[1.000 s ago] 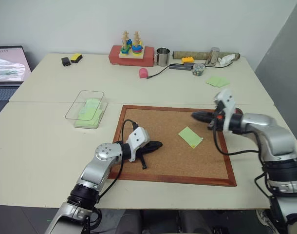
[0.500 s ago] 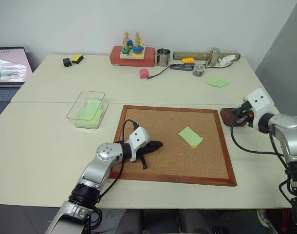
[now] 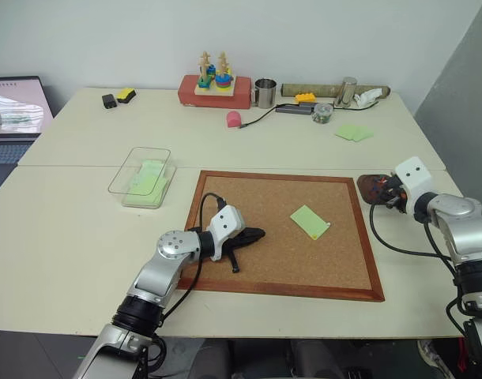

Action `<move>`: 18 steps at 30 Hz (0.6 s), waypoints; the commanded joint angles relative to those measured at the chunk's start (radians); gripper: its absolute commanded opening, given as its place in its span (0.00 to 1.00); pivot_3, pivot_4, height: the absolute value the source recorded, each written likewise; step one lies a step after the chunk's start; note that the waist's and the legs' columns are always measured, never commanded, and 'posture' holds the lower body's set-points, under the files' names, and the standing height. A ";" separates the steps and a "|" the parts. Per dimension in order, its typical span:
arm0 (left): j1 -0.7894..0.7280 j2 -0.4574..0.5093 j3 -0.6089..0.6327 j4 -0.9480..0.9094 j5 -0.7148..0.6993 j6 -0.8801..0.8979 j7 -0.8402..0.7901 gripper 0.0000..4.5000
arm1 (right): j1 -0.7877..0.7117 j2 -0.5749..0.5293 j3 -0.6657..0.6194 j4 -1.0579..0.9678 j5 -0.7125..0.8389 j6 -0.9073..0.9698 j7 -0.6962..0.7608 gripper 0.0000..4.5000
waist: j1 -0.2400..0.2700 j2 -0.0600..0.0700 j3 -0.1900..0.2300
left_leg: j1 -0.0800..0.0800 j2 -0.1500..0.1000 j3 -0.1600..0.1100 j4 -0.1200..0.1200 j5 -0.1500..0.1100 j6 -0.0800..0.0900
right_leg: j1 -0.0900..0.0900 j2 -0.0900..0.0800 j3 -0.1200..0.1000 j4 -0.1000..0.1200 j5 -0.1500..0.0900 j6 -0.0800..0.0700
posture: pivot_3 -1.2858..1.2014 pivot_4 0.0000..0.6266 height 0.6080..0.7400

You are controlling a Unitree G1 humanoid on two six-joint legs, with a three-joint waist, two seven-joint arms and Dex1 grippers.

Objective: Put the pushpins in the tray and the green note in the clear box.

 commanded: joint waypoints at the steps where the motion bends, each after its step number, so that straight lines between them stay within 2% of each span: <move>1: 0.015 -0.006 -0.021 0.027 0.030 0.008 0.015 0.00 | -0.023 -0.007 -0.043 -0.024 0.018 -0.005 0.003 0.59 | 0.000 0.000 0.000 | 0.000 0.000 0.000 0.000 0.000 0.000 | 0.000 0.000 0.000 0.000 0.000 0.000 | 0.52 0.24 1.00; 2: 0.015 -0.006 -0.021 0.027 0.031 0.007 0.015 0.00 | -0.022 -0.008 -0.046 -0.028 0.019 -0.008 0.003 0.61 | 0.000 0.000 0.000 | 0.000 0.000 0.000 0.000 0.000 0.000 | 0.000 0.000 0.000 0.000 0.000 0.000 | 0.52 0.24 1.00; 6: 0.014 -0.005 -0.020 0.029 0.032 0.006 0.015 0.00 | -0.008 -0.021 -0.074 -0.110 0.060 0.012 0.033 0.81 | 0.000 0.000 0.000 | 0.000 0.000 0.000 0.000 0.000 0.000 | 0.000 0.000 0.000 0.000 0.000 0.000 | 0.52 0.24 1.00; 13: 0.018 0.000 -0.019 0.028 0.029 0.006 0.013 0.00 | 0.149 -0.064 -0.097 -0.430 0.210 0.099 0.211 0.81 | 0.002 0.001 0.000 | 0.000 0.000 -0.001 0.000 0.000 0.000 | 0.000 0.000 -0.001 -0.001 -0.001 0.002 | 0.52 0.24 1.00; 18: 0.019 0.003 -0.021 0.027 0.029 0.006 0.010 0.00 | 0.262 -0.023 -0.105 -0.595 0.288 0.102 0.235 0.81 | 0.000 0.001 -0.001 | 0.000 0.000 -0.001 0.000 0.000 0.000 | 0.000 0.000 -0.001 -0.001 -0.002 0.004 | 0.52 0.24 1.00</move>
